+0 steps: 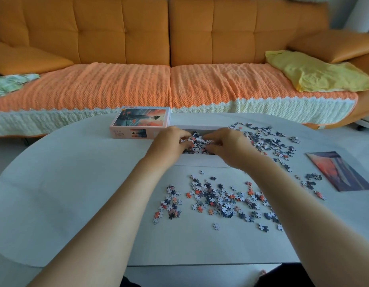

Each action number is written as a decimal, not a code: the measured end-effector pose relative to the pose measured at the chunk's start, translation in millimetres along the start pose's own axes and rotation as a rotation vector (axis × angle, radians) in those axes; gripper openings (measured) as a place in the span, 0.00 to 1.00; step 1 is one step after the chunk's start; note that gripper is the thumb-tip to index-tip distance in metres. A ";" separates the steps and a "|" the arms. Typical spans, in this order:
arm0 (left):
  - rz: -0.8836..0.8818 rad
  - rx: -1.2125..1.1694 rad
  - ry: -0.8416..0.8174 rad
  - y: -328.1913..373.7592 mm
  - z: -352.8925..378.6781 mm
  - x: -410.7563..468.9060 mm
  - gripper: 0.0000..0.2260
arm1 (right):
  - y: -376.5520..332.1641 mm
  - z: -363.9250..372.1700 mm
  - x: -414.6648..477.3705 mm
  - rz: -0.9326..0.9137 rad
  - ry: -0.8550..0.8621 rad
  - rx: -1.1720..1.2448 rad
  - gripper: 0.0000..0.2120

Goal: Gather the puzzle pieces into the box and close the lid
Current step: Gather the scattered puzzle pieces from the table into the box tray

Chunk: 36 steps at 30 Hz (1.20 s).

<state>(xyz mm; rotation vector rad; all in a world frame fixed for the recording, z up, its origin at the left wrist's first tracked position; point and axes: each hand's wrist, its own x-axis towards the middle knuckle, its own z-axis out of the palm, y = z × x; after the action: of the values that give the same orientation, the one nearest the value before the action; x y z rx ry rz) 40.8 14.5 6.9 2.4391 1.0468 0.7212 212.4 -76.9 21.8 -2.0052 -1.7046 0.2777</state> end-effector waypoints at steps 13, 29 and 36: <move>0.050 0.093 -0.362 3.0 -39.1 -58.0 0.13 | -18.5 6.0 -45.9 -0.281 -0.159 -0.081 0.12; -0.092 0.010 -0.506 -6.5 -27.2 -89.7 0.19 | -29.2 15.5 -75.3 -0.148 -0.337 -0.128 0.29; -0.134 0.112 -0.651 -8.9 -59.3 -92.9 0.34 | -15.5 -9.8 -86.6 0.136 -0.578 -0.313 0.48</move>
<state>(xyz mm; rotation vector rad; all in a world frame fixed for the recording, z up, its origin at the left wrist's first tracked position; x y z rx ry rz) -53.9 -40.8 21.1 2.3938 0.9738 -0.1847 186.1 -161.4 24.2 -2.4399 -2.0526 0.7372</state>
